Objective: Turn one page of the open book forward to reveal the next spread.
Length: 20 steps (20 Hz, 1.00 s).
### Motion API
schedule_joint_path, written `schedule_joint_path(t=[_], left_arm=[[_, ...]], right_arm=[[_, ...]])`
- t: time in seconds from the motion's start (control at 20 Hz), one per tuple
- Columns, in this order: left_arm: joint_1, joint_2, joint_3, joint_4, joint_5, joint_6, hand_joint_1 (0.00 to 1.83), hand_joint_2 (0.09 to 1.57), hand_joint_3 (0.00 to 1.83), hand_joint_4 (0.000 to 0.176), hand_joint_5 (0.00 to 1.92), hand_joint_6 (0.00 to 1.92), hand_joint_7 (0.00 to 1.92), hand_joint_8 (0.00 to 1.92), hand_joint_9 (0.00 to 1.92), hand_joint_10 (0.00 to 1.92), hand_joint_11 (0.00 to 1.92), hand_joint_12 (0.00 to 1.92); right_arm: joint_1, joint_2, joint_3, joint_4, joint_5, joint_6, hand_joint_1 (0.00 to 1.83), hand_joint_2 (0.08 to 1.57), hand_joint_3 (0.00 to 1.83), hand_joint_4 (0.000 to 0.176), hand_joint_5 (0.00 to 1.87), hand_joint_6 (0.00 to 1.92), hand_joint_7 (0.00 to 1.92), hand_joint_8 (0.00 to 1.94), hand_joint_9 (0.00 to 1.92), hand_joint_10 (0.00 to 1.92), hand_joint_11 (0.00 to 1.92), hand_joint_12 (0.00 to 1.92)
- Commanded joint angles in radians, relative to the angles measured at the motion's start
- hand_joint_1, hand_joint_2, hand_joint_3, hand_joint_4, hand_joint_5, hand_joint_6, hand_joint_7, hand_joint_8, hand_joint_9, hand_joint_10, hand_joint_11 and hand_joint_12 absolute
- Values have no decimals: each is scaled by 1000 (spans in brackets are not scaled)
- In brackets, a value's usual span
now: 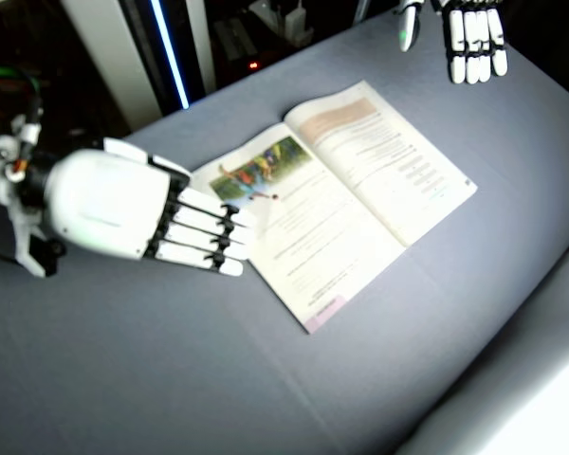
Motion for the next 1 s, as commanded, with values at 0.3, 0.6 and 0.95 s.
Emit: schedule_joint_path(t=[0.3,0.6,0.95], left_arm=[[-12,-1,6,-9,-124,-5,0,1369,12,0,103,8,58,5,46,9,30,45],[-12,-2,6,-6,-127,-12,0,1383,11,0,105,5,52,1,31,0,15,36],[-14,-4,7,-3,-130,-17,0,1375,2,0,115,3,59,1,40,2,22,36]], right_arm=[[87,-35,31,-142,-4,98,0,1405,14,0,57,0,65,0,46,2,4,118],[133,-76,62,-335,-138,187,0,1373,0,0,42,14,29,3,1,0,10,57],[173,-102,66,-505,-217,242,0,1344,0,0,61,4,40,0,0,0,2,50]])
